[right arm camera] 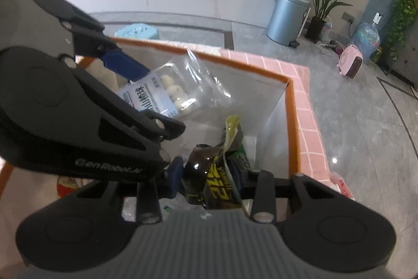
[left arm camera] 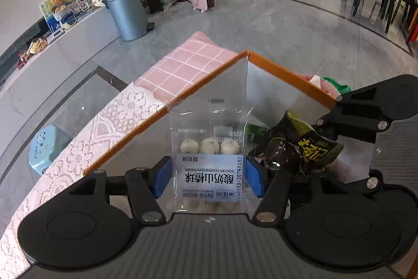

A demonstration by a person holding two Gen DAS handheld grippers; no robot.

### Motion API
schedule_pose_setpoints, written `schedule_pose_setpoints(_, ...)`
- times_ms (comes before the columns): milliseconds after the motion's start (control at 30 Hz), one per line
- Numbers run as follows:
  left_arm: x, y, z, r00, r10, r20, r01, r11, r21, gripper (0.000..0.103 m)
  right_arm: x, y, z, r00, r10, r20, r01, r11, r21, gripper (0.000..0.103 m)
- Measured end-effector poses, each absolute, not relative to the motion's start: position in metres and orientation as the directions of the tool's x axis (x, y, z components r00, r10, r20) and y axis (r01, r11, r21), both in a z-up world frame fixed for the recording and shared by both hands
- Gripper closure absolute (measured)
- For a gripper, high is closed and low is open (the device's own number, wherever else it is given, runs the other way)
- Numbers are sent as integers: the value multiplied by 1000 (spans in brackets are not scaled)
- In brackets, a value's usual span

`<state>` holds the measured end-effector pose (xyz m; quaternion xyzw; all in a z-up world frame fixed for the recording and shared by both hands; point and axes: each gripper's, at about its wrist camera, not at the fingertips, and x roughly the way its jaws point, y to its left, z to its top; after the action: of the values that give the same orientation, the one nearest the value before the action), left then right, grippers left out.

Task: Organize snacks
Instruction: 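Lift and carry the yogurt-ball packet and black-yellow bag over the orange box with both tools, then open left tool dropping the yogurt-ball packet while right tool releases the black-yellow bag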

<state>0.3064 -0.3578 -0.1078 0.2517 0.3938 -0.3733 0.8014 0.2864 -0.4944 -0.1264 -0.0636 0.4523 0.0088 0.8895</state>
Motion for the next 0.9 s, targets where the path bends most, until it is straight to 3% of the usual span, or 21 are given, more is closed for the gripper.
schedule_pose_setpoints(333, 303, -348, -99, 415, -410, -812, 790, 605, 98, 29, 290, -494, -127, 582, -44, -812, -84, 990, -114, 65)
schedule_pose_setpoints(500, 303, -339, -83, 438, -437, -785, 769, 635, 76, 25, 288, -495, -122, 591, -38, -805, -89, 990, -112, 57)
schedule_pose_setpoints(600, 301, -331, -72, 448, -450, -772, 758, 649, 62, 25, 287, -493, -118, 591, -32, -806, -93, 990, -108, 47)
schedule_pose_setpoints(667, 298, -325, -65, 465, -450, -763, 748, 661, 66, 25, 286, -491, -116, 585, -34, -810, -93, 990, -108, 34)
schedule_pose_setpoints(900, 279, -299, -36, 518, -464, -718, 705, 707, 51, 25, 279, -478, -99, 570, -49, -820, -78, 991, -112, 17)
